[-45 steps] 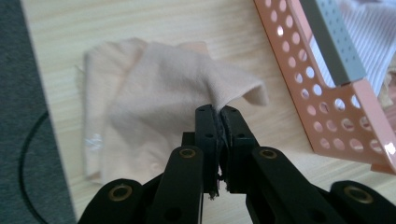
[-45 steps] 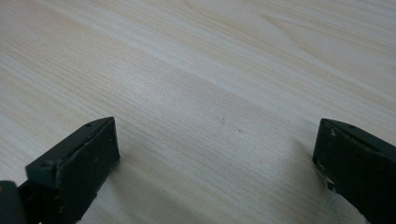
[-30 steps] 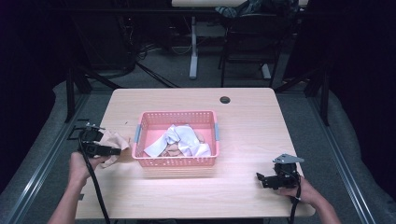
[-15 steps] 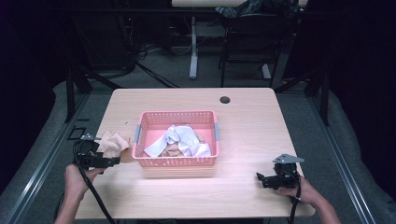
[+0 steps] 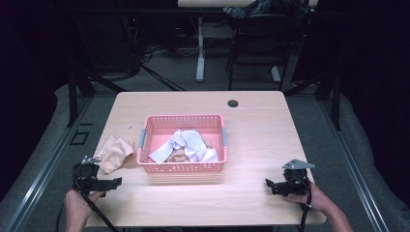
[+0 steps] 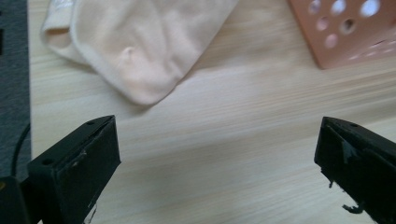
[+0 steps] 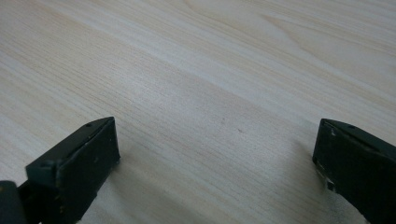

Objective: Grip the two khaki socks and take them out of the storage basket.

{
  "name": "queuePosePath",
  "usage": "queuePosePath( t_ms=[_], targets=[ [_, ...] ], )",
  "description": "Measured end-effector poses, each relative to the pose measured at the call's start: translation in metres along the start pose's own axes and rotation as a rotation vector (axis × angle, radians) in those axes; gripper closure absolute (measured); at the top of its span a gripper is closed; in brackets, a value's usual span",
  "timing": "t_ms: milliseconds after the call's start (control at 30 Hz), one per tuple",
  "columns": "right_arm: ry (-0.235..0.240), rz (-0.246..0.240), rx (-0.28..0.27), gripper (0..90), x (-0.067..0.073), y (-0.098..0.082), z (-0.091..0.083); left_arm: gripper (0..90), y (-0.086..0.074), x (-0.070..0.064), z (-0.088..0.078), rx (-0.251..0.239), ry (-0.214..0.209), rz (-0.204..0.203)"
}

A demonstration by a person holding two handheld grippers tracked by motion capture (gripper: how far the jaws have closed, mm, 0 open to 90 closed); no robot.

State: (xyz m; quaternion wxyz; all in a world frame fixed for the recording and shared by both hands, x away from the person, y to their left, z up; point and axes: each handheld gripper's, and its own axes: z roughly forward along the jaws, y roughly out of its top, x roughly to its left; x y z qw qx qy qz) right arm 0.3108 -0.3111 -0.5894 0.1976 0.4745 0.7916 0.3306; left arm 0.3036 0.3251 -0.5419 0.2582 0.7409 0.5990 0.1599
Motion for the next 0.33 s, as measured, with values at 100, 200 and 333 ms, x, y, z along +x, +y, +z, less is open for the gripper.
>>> queuePosePath(
  t_ms=[100,200,333],
  targets=[
    [0.006,0.001,-0.001,0.0,-0.0001,0.0000,0.0002,0.0,-0.0014,0.0024,0.0005,-0.014,0.018,-0.011],
    [0.005,0.001,-0.001,0.0,-0.0001,0.0000,0.0002,0.0,-0.0023,0.0035,0.0035,-0.017,0.011,-0.004],
    [0.006,0.002,-0.003,0.0,-0.0001,0.0001,0.0003,0.0,-0.0035,0.0038,0.0080,0.009,0.003,-0.003]
  ],
)
